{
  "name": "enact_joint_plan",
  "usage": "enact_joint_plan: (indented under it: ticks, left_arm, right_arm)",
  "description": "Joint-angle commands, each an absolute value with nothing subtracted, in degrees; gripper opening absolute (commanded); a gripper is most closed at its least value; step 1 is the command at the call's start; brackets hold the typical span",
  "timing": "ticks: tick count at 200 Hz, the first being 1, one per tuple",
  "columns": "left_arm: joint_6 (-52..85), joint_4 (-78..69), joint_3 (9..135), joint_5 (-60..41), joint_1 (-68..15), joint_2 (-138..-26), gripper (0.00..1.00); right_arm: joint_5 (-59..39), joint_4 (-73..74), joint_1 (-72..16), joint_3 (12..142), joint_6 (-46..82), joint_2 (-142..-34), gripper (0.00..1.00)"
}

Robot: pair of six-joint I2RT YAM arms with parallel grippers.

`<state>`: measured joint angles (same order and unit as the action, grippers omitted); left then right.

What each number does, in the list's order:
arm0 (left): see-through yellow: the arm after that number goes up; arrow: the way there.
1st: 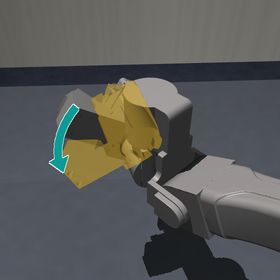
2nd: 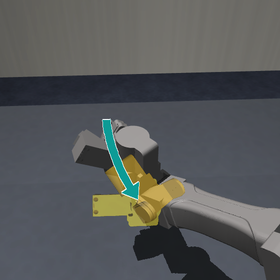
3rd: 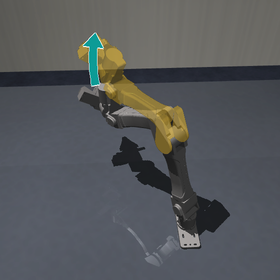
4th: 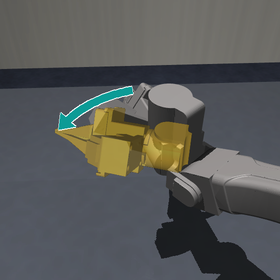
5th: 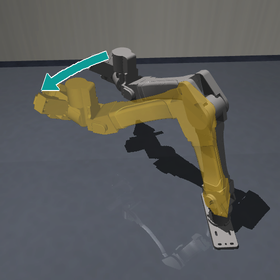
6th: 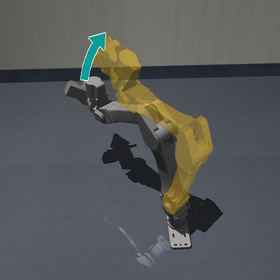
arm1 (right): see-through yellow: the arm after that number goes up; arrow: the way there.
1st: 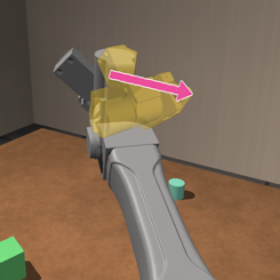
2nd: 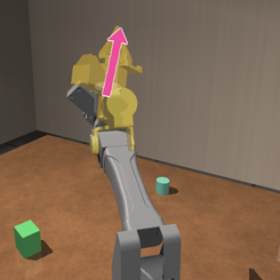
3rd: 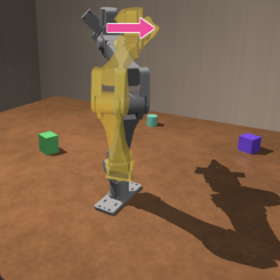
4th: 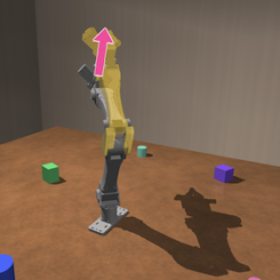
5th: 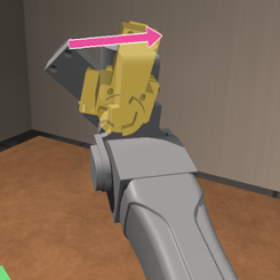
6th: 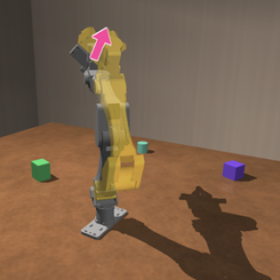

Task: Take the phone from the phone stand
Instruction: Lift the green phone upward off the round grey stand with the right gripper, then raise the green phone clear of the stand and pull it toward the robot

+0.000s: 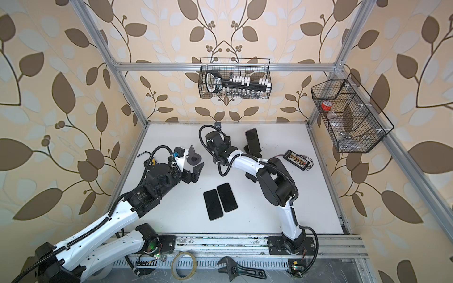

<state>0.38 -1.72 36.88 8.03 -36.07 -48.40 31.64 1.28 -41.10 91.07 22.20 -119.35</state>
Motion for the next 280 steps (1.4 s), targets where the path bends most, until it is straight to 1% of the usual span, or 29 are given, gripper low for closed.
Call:
enact_joint_plan:
  ticks: [1,67,158,209,280]
  left_arm:
    - [0.3,-3.6,39.1,8.3,-36.6,-48.2,0.99]
    - [0.4,-3.8,39.1,8.4,-36.6,-48.4,0.99]
    - [0.6,-3.9,38.9,9.0,-36.6,-48.5,0.99]
    - [0.3,-4.5,38.7,6.4,-36.6,-48.5,0.99]
    - [0.6,-4.8,38.5,6.3,-36.6,-49.7,0.99]
  right_arm:
    - [31.4,2.1,-40.9,89.7,21.6,-119.8,0.79]
    - [31.0,2.6,-40.8,89.2,21.7,-119.3,0.75]
    - [31.3,2.5,-40.8,89.1,21.8,-118.8,0.75]
    - [30.9,2.5,-40.8,89.0,22.0,-118.1,0.70]
    - [29.3,3.0,-40.8,88.6,22.0,-117.8,0.68]
